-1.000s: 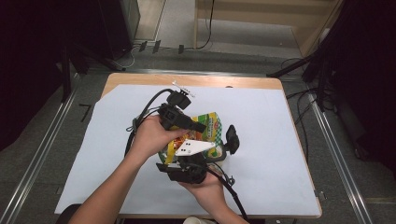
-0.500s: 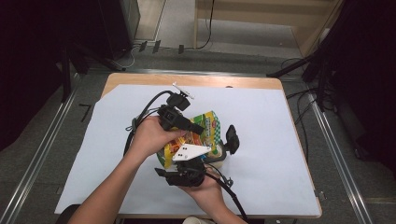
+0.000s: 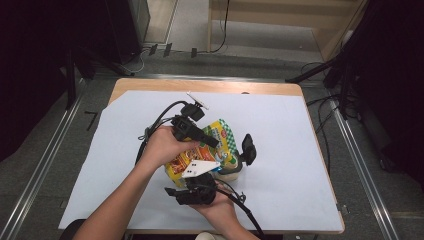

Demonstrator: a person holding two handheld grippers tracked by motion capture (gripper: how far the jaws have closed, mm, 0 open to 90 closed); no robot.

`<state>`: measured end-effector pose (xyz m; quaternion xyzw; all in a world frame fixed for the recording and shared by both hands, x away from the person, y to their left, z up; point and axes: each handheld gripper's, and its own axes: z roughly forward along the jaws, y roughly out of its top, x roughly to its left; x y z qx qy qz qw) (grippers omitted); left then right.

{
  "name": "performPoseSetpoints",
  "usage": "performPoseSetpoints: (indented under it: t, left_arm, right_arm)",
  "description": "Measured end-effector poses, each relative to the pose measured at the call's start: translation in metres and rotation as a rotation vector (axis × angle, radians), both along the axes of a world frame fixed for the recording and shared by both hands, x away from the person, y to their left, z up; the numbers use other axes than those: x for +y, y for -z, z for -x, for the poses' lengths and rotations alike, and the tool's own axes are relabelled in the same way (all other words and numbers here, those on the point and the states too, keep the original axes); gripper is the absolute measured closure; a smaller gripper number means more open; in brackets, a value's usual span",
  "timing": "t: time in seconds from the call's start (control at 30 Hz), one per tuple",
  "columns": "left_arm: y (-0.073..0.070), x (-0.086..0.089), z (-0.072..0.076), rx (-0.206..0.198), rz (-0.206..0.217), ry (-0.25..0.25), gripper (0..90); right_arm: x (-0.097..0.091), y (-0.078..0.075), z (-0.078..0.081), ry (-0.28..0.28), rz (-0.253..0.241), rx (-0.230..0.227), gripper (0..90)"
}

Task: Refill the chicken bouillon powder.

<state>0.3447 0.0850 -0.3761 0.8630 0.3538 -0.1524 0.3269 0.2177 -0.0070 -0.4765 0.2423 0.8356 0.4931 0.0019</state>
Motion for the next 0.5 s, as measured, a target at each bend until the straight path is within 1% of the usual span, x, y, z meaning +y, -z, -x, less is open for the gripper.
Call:
performPoseSetpoints:
  t: [0.03,0.07,0.1,0.17,0.27,0.33,0.43,0.5]
  left_arm:
    - [0.001,0.001,0.0,0.002,0.001,-0.001,84.5]
    - [0.001,0.002,-0.001,0.005,0.005,0.002,84.8]
    - [0.002,0.003,-0.002,0.01,0.013,0.002,85.3]
    - [0.002,0.004,-0.002,0.011,0.015,0.001,86.1]
    - [0.0,0.006,-0.001,0.007,0.024,0.013,88.1]
    - [0.0,0.008,-0.001,0.011,0.039,0.032,88.8]
    - [-0.002,0.011,0.001,0.006,0.037,0.034,89.5]
    - [-0.004,0.015,0.002,0.003,0.041,0.033,89.6]
  right_arm:
    - [0.0,0.001,0.0,-0.001,0.003,-0.007,50.2]
    - [0.001,0.002,0.0,-0.005,0.001,0.001,50.0]
    - [0.001,0.002,0.0,-0.003,0.003,0.0,49.8]
    - [0.002,0.003,0.0,-0.008,0.006,0.006,49.8]
    - [0.002,0.003,-0.001,-0.013,0.009,0.008,49.8]
    - [0.002,0.003,-0.001,-0.009,0.012,0.01,49.7]
    - [0.004,0.005,-0.001,-0.008,0.033,0.01,49.9]
    - [0.005,0.006,0.0,-0.011,0.039,0.006,49.9]
